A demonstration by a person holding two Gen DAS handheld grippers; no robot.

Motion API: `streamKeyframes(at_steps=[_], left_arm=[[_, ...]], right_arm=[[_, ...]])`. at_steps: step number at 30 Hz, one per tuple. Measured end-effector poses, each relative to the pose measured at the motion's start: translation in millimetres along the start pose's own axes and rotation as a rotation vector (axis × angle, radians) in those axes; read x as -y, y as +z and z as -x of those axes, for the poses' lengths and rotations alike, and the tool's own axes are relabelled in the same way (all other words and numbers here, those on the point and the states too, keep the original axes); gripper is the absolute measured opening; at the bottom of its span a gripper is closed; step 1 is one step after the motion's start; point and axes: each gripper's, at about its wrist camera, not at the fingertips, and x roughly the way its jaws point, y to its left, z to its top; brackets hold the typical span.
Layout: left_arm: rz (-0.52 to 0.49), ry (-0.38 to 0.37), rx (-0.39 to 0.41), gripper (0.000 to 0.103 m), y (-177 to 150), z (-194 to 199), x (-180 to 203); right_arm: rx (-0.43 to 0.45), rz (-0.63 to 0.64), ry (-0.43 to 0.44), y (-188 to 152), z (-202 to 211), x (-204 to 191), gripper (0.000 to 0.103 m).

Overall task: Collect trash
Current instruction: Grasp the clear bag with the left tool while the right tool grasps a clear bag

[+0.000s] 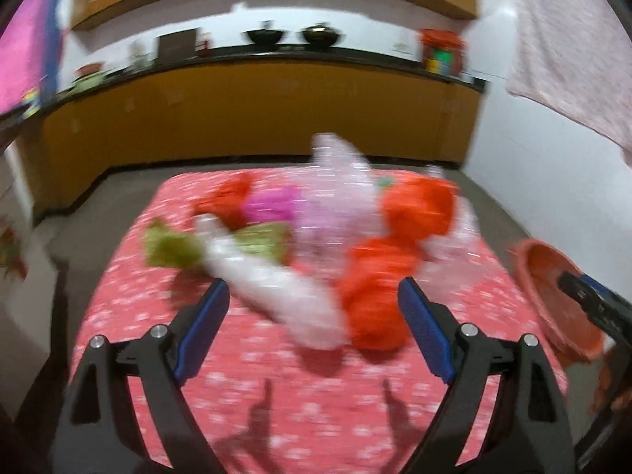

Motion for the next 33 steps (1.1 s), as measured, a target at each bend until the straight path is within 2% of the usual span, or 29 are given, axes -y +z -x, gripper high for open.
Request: streamKeyframes(at_steps=[2,4,8,13,16,22,24,29,33], left_arm=[[0.049,0.038,-0.025,0.085,3,-11,-23],[0.093,0.058,-0.058,0.080,6,-25,-39],[0.154,0.055,-0.124,0.072,10,-53,-53],[0.148,0.071,-0.172,0.072,13,-84,-50],[0.141,0.081,-0.199,0.072,6,-96,-49],[0.129,0.067,-0.199,0.071,5,-101,-43],[0.119,0.052,-0.201,0.071,3,-99,-38],[0.115,0.007,-0.220,0.071,-1,-100,-24],[0.120,-0.017,-0.242,0.070,-5,-107,-18]], right_arm=[[0.002,0.017,0.020,1,-6,-16,0.069],[0.004,0.016,0.031,4,-12,-28,0.066],[-0.003,0.006,0.089,17,-27,-52,0.060],[-0.031,0.064,0.137,21,-49,-87,0.056],[-0.100,0.095,0.140,13,-73,-98,0.052],[-0.205,0.110,0.144,-6,-100,-105,0.046],[-0.226,0.122,0.144,-9,-104,-109,0.042],[-0.263,0.154,0.152,-20,-106,-115,0.019],[-0.259,0.141,0.157,-21,-99,-111,0.015]])
